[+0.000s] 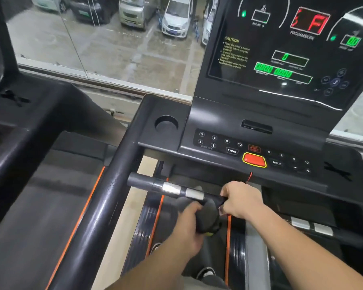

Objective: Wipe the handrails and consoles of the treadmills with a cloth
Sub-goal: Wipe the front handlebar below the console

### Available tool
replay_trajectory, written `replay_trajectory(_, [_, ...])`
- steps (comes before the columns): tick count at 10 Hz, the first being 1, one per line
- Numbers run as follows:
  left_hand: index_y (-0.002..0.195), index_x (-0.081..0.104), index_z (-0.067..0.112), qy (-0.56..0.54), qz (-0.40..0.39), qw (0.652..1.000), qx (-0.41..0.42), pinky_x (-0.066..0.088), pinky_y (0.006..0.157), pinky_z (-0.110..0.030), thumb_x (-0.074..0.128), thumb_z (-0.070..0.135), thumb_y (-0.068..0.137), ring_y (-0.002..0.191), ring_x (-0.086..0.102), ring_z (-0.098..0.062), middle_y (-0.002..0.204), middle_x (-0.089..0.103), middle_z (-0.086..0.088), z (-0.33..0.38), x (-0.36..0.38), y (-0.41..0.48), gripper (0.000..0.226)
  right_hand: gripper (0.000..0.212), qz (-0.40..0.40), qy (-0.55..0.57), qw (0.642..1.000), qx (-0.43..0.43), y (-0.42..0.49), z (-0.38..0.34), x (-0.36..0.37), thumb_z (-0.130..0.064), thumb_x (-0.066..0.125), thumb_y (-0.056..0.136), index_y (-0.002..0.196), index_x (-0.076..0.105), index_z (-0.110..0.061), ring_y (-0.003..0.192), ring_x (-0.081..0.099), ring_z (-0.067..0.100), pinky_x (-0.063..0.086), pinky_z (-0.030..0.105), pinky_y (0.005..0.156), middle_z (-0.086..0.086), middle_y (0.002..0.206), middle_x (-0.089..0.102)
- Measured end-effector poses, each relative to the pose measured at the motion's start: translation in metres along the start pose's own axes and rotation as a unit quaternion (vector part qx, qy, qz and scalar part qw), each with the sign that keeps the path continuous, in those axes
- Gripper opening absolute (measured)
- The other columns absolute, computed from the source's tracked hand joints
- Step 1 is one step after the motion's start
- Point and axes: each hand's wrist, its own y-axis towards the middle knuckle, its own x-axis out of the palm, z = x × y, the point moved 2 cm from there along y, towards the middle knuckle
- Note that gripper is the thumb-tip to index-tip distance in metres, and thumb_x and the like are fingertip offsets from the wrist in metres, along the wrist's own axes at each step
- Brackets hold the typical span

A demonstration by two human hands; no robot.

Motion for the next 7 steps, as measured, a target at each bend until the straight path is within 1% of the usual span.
replay_trajectory(1, [0.084, 0.076, 0.005, 0.014, -0.034, 0.997, -0.074, 0.06, 0.071, -0.036, 0.056, 0.009, 0.094, 0.077, 0.073, -0.026, 0.09, 0.074, -0.016, -0.018, 0.014, -0.006, 0.023, 0.027, 0.037, 0.017, 0.999, -0.014, -0.008, 0.005, 0.007, -0.035, 0.069, 0.079, 0.106, 0.072, -0.036, 0.107, 0.067, 0.02, 0.052, 0.029, 0.083, -0.01, 0.104, 0.072])
replay_trajectory(2, [0.069, 0.064, 0.004, 0.031, -0.027, 0.999, -0.004, 0.052, 0.056, -0.03, 0.059, 0.01, 0.077, 0.057, 0.061, -0.026, 0.071, 0.061, -0.015, 0.011, 0.007, -0.012, 0.011, 0.028, 0.052, 0.031, 0.998, -0.026, -0.014, 0.012, 0.014, -0.049, 0.071, 0.081, 0.105, 0.068, -0.035, 0.107, 0.064, 0.017, 0.051, 0.03, 0.081, -0.013, 0.103, 0.069])
replay_trajectory(3, [0.066, 0.043, 0.0, -0.023, 0.02, 0.996, 0.082, 0.044, 0.056, -0.032, 0.045, -0.002, 0.086, 0.059, 0.041, -0.025, 0.071, 0.04, -0.004, 0.053, -0.021, -0.001, 0.02, 0.052, 0.04, 0.098, 0.994, -0.035, -0.016, 0.026, 0.02, -0.053, 0.074, 0.081, 0.13, 0.06, -0.041, 0.125, 0.058, 0.011, 0.048, 0.03, 0.097, -0.019, 0.128, 0.064])
replay_trajectory(4, [0.099, 0.059, 0.003, -0.114, 0.118, 0.976, 0.145, 0.058, 0.086, -0.036, 0.043, 0.007, 0.102, 0.085, 0.064, -0.023, 0.101, 0.062, -0.004, 0.064, -0.026, 0.001, 0.016, 0.07, -0.001, 0.215, 0.975, -0.061, -0.017, 0.047, 0.021, -0.038, 0.077, 0.085, 0.148, 0.047, -0.042, 0.135, 0.052, 0.01, 0.044, 0.03, 0.11, -0.019, 0.147, 0.053])
replay_trajectory(5, [0.099, 0.06, 0.008, -0.1, 0.127, 0.982, 0.097, 0.055, 0.087, -0.043, 0.048, 0.015, 0.1, 0.088, 0.064, -0.028, 0.101, 0.065, -0.013, 0.018, 0.002, 0.018, 0.015, 0.07, -0.005, 0.207, 0.974, -0.088, -0.02, 0.073, 0.019, -0.03, 0.077, 0.086, 0.149, 0.048, -0.036, 0.138, 0.049, 0.012, 0.041, 0.031, 0.114, -0.016, 0.15, 0.049])
replay_trajectory(6, [0.111, 0.062, 0.002, -0.022, 0.082, 0.995, 0.047, 0.061, 0.075, -0.041, 0.057, 0.014, 0.092, 0.086, 0.071, -0.033, 0.105, 0.071, -0.021, -0.057, 0.056, 0.015, 0.023, 0.062, 0.009, 0.116, 0.99, -0.076, -0.023, 0.105, 0.021, -0.035, 0.071, 0.087, 0.146, 0.053, -0.031, 0.134, 0.053, 0.016, 0.045, 0.034, 0.11, -0.011, 0.144, 0.054])
replay_trajectory(7, [0.09, 0.061, 0.002, 0.034, 0.041, 0.999, 0.0, 0.057, 0.052, -0.029, 0.047, 0.005, 0.095, 0.06, 0.07, -0.025, 0.07, 0.07, -0.012, -0.094, 0.097, -0.003, 0.016, 0.042, 0.035, 0.105, 0.99, -0.086, -0.024, 0.133, 0.026, -0.033, 0.064, 0.085, 0.127, 0.066, -0.031, 0.123, 0.06, 0.02, 0.052, 0.036, 0.099, -0.008, 0.127, 0.065])
